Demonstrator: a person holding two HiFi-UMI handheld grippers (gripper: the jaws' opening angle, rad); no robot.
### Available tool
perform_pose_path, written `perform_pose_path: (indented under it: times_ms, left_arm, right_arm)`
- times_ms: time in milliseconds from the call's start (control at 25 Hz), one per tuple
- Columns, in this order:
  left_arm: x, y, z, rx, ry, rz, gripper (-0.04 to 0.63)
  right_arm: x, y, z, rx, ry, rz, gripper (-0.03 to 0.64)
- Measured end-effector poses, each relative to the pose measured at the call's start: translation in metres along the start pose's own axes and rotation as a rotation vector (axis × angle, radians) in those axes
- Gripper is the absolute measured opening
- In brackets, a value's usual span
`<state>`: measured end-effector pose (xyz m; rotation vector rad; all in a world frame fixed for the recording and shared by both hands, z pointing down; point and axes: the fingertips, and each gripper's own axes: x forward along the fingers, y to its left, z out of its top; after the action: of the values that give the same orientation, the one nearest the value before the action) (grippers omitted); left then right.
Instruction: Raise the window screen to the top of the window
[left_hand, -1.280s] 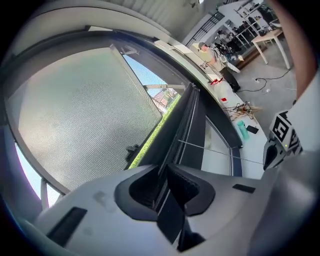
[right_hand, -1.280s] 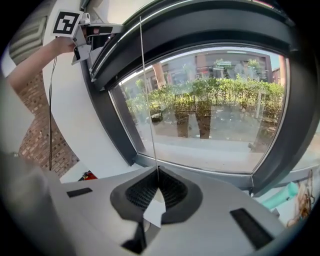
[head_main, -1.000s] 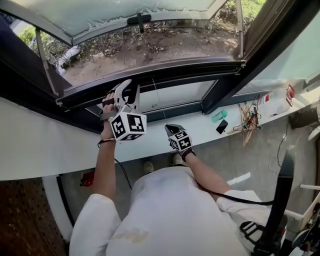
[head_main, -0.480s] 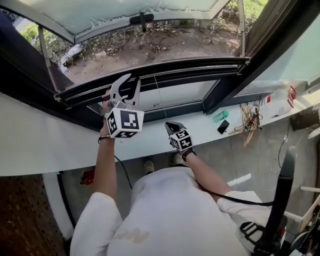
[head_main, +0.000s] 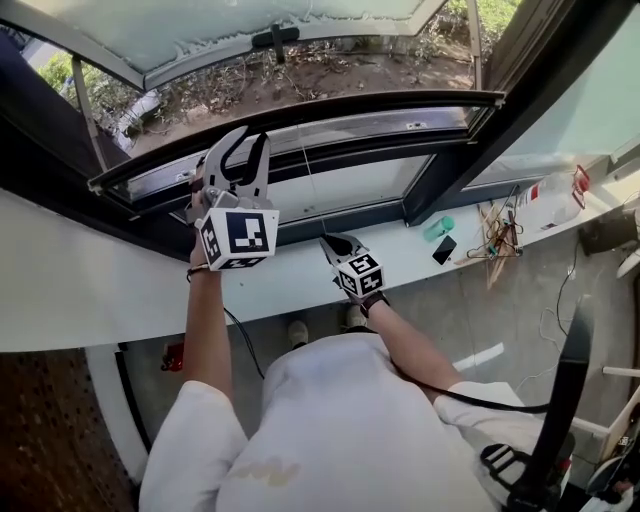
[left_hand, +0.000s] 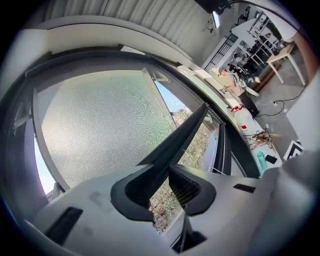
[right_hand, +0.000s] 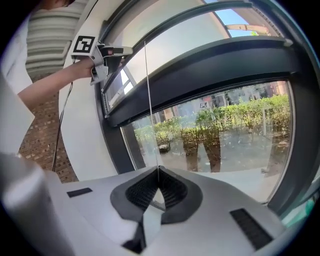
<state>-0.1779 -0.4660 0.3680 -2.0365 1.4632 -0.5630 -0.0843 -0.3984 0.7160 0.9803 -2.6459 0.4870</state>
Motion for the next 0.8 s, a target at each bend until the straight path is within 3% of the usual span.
perform_pose_path:
  times_ms: [440,800]
  left_arm:
    - [-0.002,0.011,0.012,-0.1,-0.028,0.041,0.078]
    - [-0.005,0.05,0.052,-0.221,-0.158,0.125,0.083]
  right_arm:
    - [-0.004,0.001,0.013,-0.003,-0.021,-0.01,0.002]
    - [-0.006,0.008,0.058,-0.039,-0.135,-0.011,0.002]
